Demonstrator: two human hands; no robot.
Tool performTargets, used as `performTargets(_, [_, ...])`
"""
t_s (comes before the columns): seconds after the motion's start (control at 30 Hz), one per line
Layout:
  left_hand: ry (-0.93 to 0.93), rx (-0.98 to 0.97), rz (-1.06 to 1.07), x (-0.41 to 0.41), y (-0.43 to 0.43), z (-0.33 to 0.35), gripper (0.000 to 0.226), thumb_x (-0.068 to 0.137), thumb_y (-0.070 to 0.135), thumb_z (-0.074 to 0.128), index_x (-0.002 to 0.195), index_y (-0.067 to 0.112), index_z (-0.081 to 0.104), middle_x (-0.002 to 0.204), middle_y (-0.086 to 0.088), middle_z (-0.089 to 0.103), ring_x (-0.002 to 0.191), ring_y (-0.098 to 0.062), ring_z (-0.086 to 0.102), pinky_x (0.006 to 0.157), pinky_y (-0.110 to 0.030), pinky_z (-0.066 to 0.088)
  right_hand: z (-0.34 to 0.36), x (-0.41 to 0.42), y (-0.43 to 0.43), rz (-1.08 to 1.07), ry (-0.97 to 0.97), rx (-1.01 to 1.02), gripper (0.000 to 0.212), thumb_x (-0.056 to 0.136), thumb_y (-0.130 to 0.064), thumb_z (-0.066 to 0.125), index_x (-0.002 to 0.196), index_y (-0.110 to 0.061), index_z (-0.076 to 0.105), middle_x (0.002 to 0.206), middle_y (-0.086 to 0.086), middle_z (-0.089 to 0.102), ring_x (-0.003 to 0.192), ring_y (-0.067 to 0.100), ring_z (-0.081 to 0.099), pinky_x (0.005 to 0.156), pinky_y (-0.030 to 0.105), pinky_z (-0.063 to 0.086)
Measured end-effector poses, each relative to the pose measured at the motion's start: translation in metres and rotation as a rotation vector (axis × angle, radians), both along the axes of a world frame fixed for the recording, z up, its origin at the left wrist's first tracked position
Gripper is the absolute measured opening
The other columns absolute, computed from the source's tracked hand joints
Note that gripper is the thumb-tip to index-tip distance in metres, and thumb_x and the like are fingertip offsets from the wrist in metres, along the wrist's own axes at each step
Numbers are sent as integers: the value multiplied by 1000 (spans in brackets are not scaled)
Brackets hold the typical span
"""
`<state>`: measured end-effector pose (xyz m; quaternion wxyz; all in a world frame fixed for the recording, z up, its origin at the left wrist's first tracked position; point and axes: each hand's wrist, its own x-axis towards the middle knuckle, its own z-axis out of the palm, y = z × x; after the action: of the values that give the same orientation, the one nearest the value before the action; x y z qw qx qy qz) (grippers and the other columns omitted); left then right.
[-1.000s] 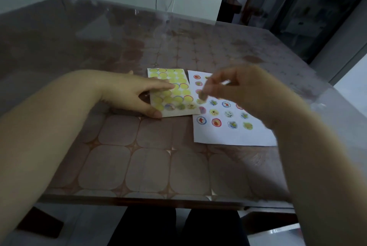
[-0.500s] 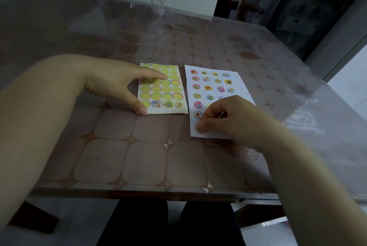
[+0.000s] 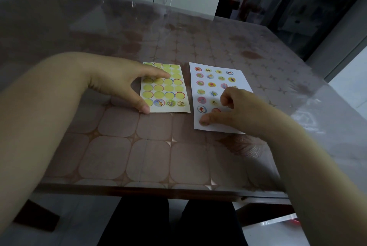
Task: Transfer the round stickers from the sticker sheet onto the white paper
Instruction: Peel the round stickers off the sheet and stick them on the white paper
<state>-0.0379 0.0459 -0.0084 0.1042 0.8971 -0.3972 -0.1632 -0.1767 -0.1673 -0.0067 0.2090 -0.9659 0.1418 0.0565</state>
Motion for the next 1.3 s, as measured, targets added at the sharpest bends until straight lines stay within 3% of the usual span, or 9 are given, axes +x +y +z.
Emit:
performTargets(0.23, [-4, 10, 2, 1, 0, 0, 106, 38, 76, 63, 135, 47, 30, 136, 10, 47, 122, -14, 46, 104, -39, 38, -4, 5, -1, 41, -30, 22, 39, 71, -45, 73, 68, -24, 40, 70, -7, 39, 61, 9, 34, 53, 24, 25])
performTargets(0.37, [-4, -8, -6, -1, -1, 2, 104, 41, 72, 65, 135, 49, 28, 137, 13, 45, 124, -11, 44, 105, -38, 37, -1, 12, 5, 86, -189, 105, 23, 83, -38, 63, 72, -22, 51, 80, 5, 61, 68, 14, 51, 59, 26, 38])
performTargets(0.5, [57, -23, -40, -1, -3, 5, 98, 52, 56, 74, 138, 44, 27, 137, 24, 36, 127, 2, 32, 104, -18, 26, 1, 29, 31, 269, -199, 121, 3, 85, -32, 61, 87, -29, 61, 81, -11, 54, 67, 10, 54, 59, 19, 43])
performTargets(0.6, [85, -32, -57, 0, -1, 6, 104, 46, 60, 71, 138, 44, 26, 139, 28, 33, 129, 7, 26, 104, -14, 21, -6, 43, 48, 339, -195, 37, 18, 85, -35, 62, 101, -31, 67, 95, -8, 58, 83, 11, 56, 69, 24, 44])
performTargets(0.7, [95, -37, -56, 1, -1, 5, 105, 45, 59, 70, 139, 44, 25, 140, 28, 32, 128, 9, 25, 104, -13, 19, -14, 48, 55, 335, -259, 37, 18, 82, -32, 66, 100, -31, 71, 94, -5, 63, 88, 12, 55, 78, 27, 44])
performTargets(0.9, [104, -40, -57, 1, 0, 6, 104, 47, 57, 71, 139, 43, 26, 140, 27, 31, 127, 10, 24, 101, -11, 19, -20, 44, 54, 299, -346, 228, 11, 77, -25, 72, 88, -27, 74, 79, -19, 52, 90, 5, 49, 80, 22, 40])
performTargets(1.07, [121, -38, -60, 2, -1, 5, 100, 49, 54, 72, 138, 43, 27, 136, 29, 31, 124, 11, 24, 99, -10, 18, -19, 48, 52, 311, -291, 172, 27, 72, -37, 75, 98, -31, 71, 93, -10, 57, 92, 9, 52, 88, 31, 43])
performTargets(1.3, [134, -35, -63, 4, 0, 2, 98, 50, 55, 70, 137, 44, 28, 144, 22, 30, 130, 7, 23, 103, -14, 19, -24, 48, 54, 295, -340, 226, 16, 75, -30, 73, 91, -30, 74, 94, -7, 61, 102, 18, 50, 91, 34, 40])
